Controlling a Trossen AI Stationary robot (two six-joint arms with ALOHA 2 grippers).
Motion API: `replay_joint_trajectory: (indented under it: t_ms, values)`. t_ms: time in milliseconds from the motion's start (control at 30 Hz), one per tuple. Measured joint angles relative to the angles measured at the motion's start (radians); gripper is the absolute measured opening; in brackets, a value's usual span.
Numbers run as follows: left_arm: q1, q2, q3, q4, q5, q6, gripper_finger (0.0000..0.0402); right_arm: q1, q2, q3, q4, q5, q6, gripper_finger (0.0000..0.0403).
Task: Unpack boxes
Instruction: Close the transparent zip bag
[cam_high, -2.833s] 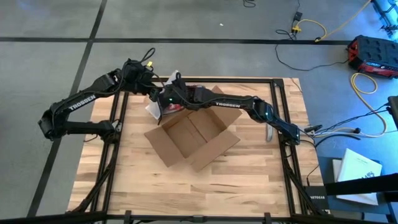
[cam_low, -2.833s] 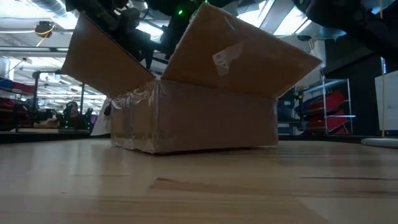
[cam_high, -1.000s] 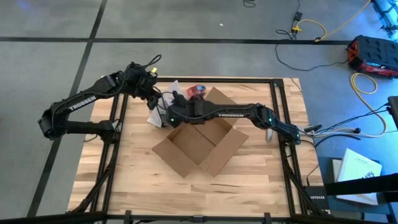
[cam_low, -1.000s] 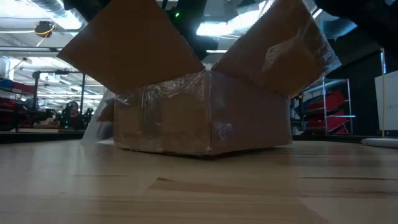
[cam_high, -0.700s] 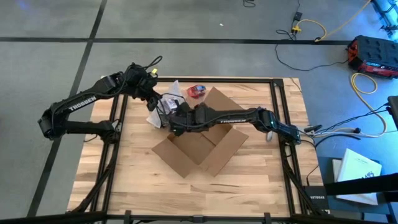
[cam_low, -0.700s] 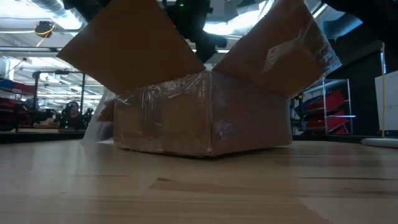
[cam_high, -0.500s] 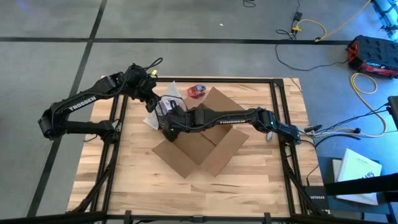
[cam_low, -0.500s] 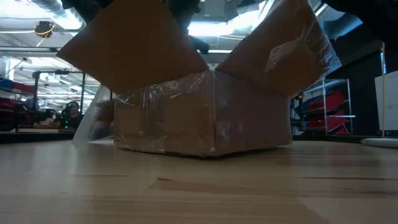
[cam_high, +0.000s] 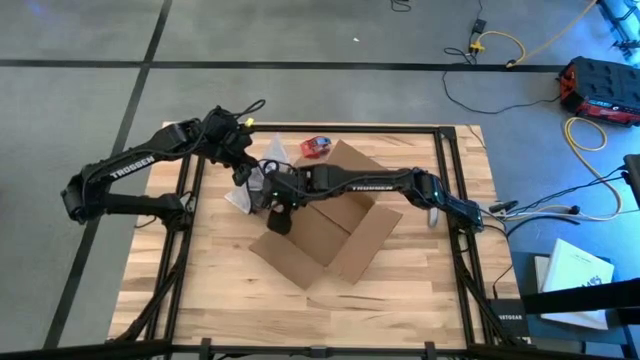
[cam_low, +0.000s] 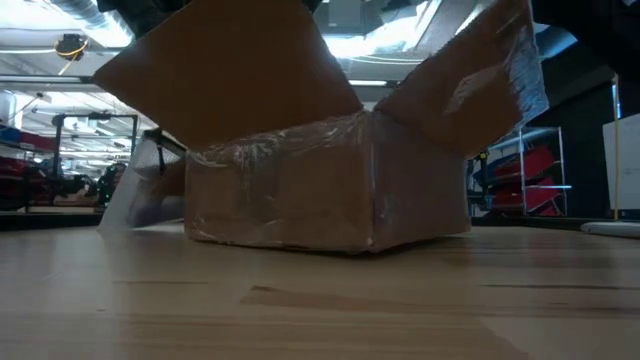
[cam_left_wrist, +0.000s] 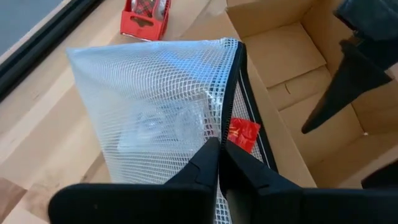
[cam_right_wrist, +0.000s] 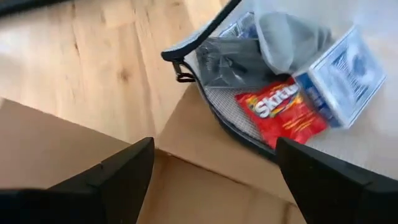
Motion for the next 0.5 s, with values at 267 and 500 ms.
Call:
replay_joint_trajectory:
  t_ms: [267, 500]
  values:
    - [-0.037, 0.0, 0.0, 0.034, -0.035, 0.03, 0.0129, -0.01, 0.0, 0.0, 0.009, -0.005, -0.024, 0.032]
    - [-0.037, -0.002, 0.001, 0.034, -0.012, 0.013, 0.0225, -0.008, 0.0, 0.0, -0.008, 0.019, -0.051, 0.032]
